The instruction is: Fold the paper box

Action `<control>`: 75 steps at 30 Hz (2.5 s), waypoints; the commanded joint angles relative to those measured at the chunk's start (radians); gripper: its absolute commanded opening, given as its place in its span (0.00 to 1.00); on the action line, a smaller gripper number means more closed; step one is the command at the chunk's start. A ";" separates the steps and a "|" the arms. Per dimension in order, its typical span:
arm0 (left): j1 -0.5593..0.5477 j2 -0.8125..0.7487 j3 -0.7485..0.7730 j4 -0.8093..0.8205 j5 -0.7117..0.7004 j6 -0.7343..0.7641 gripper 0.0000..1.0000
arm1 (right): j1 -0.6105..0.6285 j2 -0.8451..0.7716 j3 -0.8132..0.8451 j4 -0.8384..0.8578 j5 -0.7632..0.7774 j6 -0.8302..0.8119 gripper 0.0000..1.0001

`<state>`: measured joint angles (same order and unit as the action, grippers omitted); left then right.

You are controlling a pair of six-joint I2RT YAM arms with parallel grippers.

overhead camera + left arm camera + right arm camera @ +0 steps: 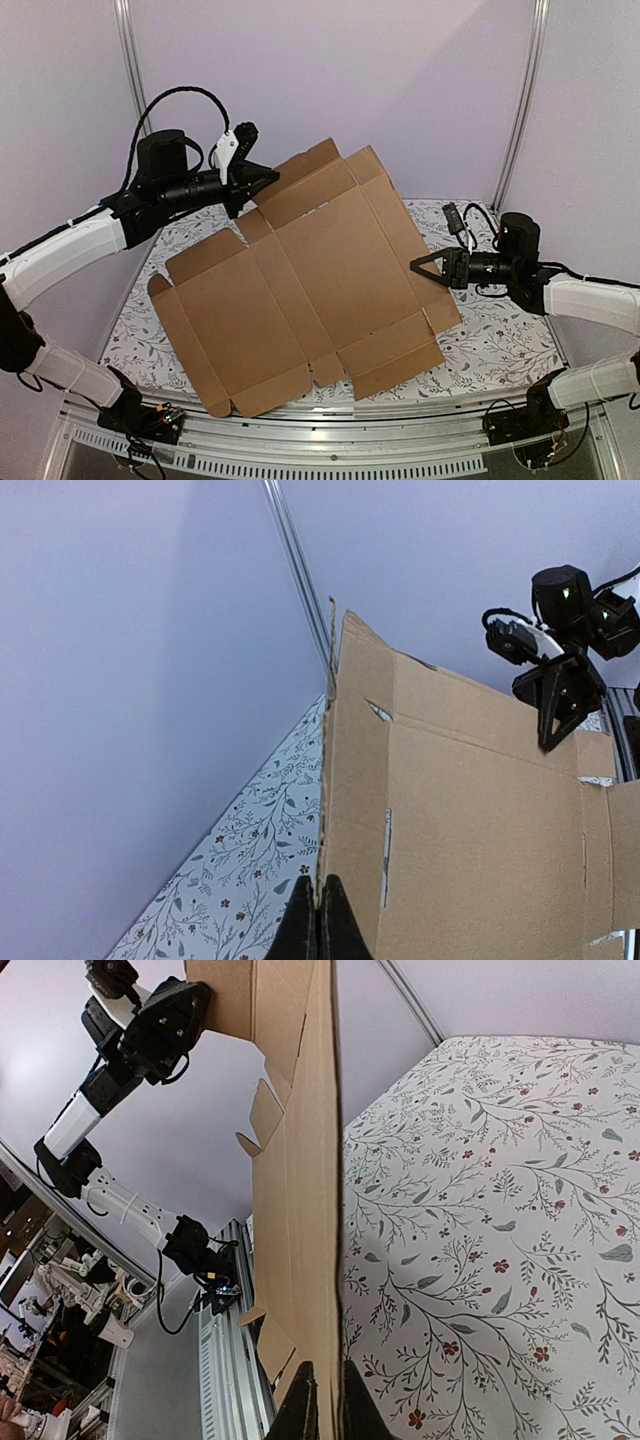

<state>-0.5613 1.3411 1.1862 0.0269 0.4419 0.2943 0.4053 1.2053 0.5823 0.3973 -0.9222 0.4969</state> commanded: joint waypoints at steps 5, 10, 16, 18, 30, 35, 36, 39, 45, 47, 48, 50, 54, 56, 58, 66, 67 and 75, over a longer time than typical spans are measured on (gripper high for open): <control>0.016 -0.013 -0.014 0.010 0.015 -0.011 0.00 | 0.008 -0.052 0.014 -0.028 0.007 -0.007 0.08; 0.016 -0.013 -0.013 0.010 0.018 -0.010 0.00 | 0.008 -0.067 0.022 -0.062 0.011 -0.020 0.08; 0.017 -0.014 -0.012 0.007 0.021 -0.010 0.00 | 0.008 -0.072 0.027 -0.085 0.011 -0.032 0.05; 0.017 -0.014 -0.013 0.007 0.021 -0.010 0.00 | 0.009 -0.074 0.028 -0.092 0.013 -0.034 0.00; 0.017 -0.013 -0.013 0.012 -0.048 -0.007 0.09 | 0.032 -0.087 0.137 -0.300 0.125 -0.117 0.00; 0.017 -0.019 -0.012 0.011 -0.126 -0.019 0.35 | 0.041 -0.080 0.278 -0.549 0.263 -0.232 0.00; 0.017 -0.023 -0.009 0.007 -0.150 -0.026 0.40 | 0.043 -0.065 0.317 -0.603 0.293 -0.272 0.00; 0.017 -0.053 -0.016 0.006 -0.254 -0.054 0.51 | 0.043 -0.020 0.438 -0.757 0.397 -0.325 0.00; 0.017 -0.155 -0.084 -0.006 -0.392 -0.146 0.62 | 0.045 0.115 0.582 -0.939 0.537 -0.384 0.00; 0.015 -0.195 -0.126 -0.003 -0.404 -0.193 0.64 | 0.049 0.155 0.618 -0.980 0.571 -0.398 0.00; 0.015 -0.213 -0.143 -0.008 -0.416 -0.223 0.66 | 0.051 0.176 0.635 -1.000 0.595 -0.406 0.00; 0.014 -0.239 -0.156 -0.070 -0.452 -0.281 0.67 | 0.054 0.217 0.669 -1.035 0.642 -0.424 0.00; 0.013 -0.288 -0.193 -0.141 -0.489 -0.392 0.65 | 0.057 0.268 0.717 -1.083 0.714 -0.448 0.00; 0.010 -0.309 -0.197 -0.184 -0.457 -0.434 0.62 | 0.057 0.297 0.750 -1.115 0.750 -0.464 0.00; 0.003 -0.331 -0.200 -0.230 -0.455 -0.478 0.62 | 0.059 0.330 0.784 -1.142 0.790 -0.483 0.00; -0.033 -0.434 -0.296 -0.297 -0.450 -0.572 0.60 | 0.101 0.454 0.933 -1.186 0.878 -0.639 0.00; -0.040 -0.451 -0.305 -0.305 -0.450 -0.578 0.60 | 0.108 0.465 0.952 -1.189 0.882 -0.659 0.00; -0.076 -0.527 -0.367 -0.355 -0.476 -0.622 0.57 | 0.179 0.576 1.077 -1.192 0.917 -0.946 0.00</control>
<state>-0.6186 0.8421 0.8494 -0.2790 -0.0177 -0.2874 0.5541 1.7298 1.5929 -0.7830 -0.0391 -0.2722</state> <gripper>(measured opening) 0.573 0.007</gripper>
